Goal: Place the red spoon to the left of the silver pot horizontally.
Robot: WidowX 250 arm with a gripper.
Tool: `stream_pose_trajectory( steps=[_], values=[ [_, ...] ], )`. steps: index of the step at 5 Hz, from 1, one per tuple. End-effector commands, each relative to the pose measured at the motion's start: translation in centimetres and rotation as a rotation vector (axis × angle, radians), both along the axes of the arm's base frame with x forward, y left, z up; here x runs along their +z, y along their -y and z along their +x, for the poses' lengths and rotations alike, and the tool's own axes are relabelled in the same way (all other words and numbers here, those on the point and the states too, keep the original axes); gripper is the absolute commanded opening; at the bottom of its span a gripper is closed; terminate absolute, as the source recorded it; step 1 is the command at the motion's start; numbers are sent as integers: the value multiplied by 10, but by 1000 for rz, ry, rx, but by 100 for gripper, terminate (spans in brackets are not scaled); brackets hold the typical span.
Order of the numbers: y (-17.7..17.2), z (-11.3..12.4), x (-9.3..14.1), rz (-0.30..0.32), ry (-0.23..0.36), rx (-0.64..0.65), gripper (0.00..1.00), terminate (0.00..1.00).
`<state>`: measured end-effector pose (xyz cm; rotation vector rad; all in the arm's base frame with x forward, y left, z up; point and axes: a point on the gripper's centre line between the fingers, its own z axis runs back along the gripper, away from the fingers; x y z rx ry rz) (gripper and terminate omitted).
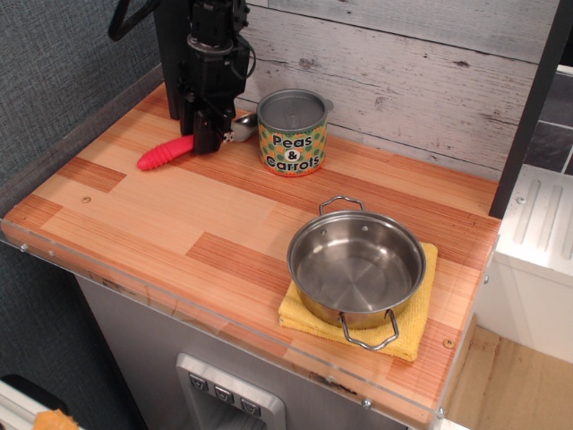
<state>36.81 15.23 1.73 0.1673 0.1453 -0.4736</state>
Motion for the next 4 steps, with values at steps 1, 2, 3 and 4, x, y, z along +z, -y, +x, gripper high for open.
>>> stream_pose_trajectory(
  steps=[1,2,3,4],
  values=[
    [20,-23,54,37,21,207,0,0],
    [32,-42,58,34,5,384,0,0],
    [40,-67,55,-15,20,634,0,0],
    [48,-86,53,-25,79,883,0,0]
  ],
)
